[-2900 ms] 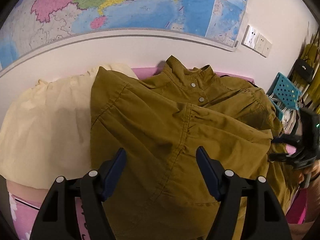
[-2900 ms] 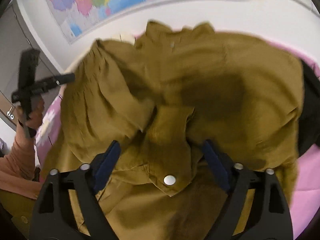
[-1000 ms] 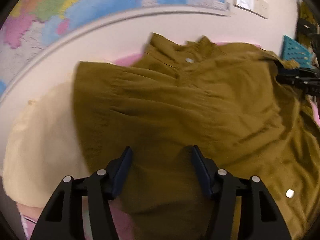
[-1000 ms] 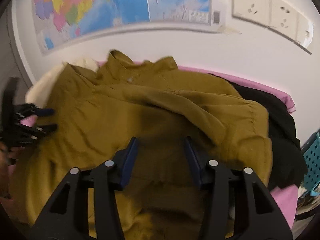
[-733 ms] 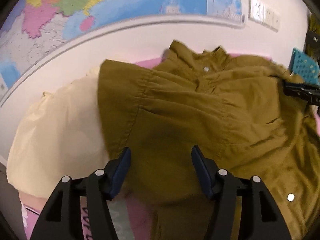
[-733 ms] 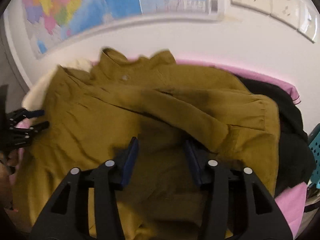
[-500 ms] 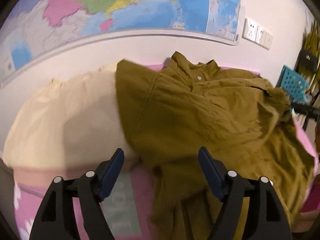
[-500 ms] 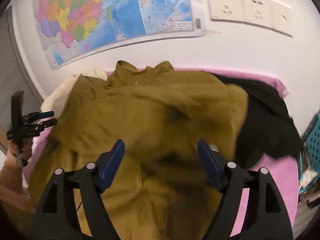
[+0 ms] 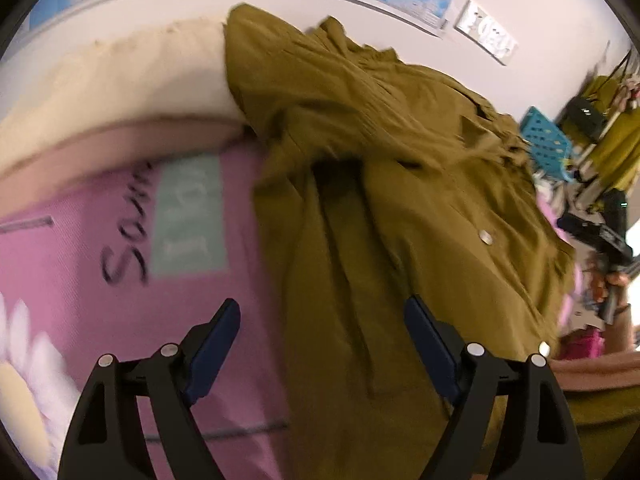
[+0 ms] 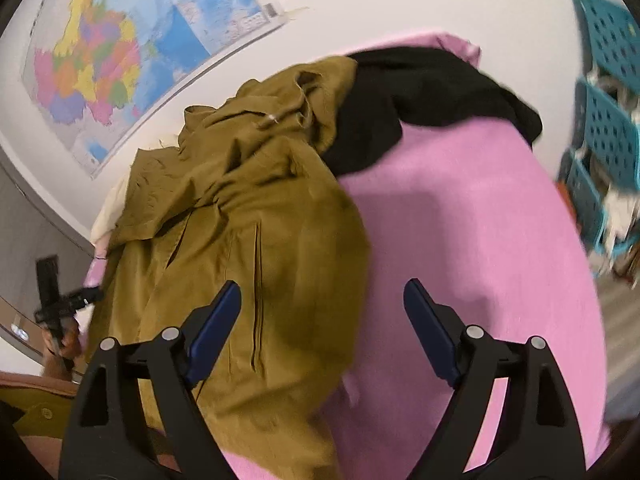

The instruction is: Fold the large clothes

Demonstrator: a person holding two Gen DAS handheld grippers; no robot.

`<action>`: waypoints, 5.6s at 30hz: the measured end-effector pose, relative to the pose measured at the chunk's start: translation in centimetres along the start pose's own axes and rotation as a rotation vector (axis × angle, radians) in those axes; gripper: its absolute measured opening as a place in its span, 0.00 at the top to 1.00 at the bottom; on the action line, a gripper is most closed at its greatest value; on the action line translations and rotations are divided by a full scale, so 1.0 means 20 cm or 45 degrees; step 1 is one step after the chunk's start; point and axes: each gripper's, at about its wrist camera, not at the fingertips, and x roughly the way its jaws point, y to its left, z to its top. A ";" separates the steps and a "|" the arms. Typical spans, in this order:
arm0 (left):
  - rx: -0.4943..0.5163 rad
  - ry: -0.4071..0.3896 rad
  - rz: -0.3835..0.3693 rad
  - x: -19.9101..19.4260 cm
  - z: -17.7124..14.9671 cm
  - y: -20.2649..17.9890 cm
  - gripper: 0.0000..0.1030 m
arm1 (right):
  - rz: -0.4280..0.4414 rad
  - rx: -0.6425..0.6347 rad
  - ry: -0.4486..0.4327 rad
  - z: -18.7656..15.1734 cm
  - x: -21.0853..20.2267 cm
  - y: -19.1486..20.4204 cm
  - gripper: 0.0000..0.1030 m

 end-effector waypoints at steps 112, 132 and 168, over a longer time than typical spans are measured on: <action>-0.237 -0.208 -0.187 -0.46 0.76 0.06 0.88 | 0.585 0.085 -0.304 0.54 -0.19 0.37 0.89; -0.217 -0.107 0.002 -0.02 1.20 0.12 0.87 | 0.494 0.220 -0.261 0.90 0.21 0.18 0.89; -0.340 0.043 0.103 0.45 1.37 0.26 0.85 | 0.102 -0.165 -0.125 0.83 0.45 0.45 0.34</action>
